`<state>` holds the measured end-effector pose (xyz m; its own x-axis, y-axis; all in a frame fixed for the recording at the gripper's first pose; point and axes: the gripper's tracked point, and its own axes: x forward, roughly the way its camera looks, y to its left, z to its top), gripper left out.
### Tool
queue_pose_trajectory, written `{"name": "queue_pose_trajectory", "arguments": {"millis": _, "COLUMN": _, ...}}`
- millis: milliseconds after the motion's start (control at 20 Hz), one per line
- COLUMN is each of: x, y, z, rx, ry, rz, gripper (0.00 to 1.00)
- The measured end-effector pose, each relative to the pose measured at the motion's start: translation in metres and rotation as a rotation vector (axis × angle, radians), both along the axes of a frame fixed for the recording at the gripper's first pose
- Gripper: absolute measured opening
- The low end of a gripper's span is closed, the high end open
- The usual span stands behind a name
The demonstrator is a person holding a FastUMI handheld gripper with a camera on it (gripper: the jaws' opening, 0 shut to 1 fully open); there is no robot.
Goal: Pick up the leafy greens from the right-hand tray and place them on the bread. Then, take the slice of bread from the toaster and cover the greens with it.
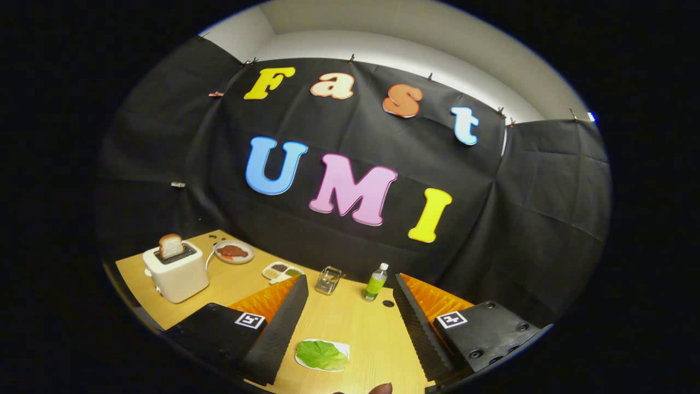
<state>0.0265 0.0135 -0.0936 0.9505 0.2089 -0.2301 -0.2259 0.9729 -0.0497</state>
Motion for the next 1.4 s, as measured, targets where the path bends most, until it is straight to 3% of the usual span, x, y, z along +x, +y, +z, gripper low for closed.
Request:
{"name": "queue_pose_trajectory", "arguments": {"millis": 350, "x": 0.008, "y": 0.022, "z": -0.176, "rx": 0.083, "ry": 0.396, "rz": 0.249, "gripper": 0.95}}
{"name": "queue_pose_trajectory", "arguments": {"millis": 550, "x": 0.021, "y": 0.021, "z": -0.243, "rx": 0.049, "ry": 0.532, "rz": 0.302, "gripper": 0.93}}
{"name": "queue_pose_trajectory", "arguments": {"millis": 800, "x": 0.023, "y": 0.03, "z": -0.294, "rx": -0.024, "ry": 0.658, "rz": 0.446, "gripper": 0.91}}
{"name": "queue_pose_trajectory", "arguments": {"millis": 1000, "x": 0.018, "y": 0.032, "z": -0.336, "rx": -0.098, "ry": 0.759, "rz": 0.548, "gripper": 0.8}}
{"name": "queue_pose_trajectory", "arguments": {"millis": 1300, "x": 0.014, "y": 0.035, "z": -0.371, "rx": -0.185, "ry": 0.828, "rz": 0.618, "gripper": 0.76}}
{"name": "queue_pose_trajectory", "arguments": {"millis": 1400, "x": 0.01, "y": 0.035, "z": -0.376, "rx": -0.191, "ry": 0.862, "rz": 0.619, "gripper": 0.67}}
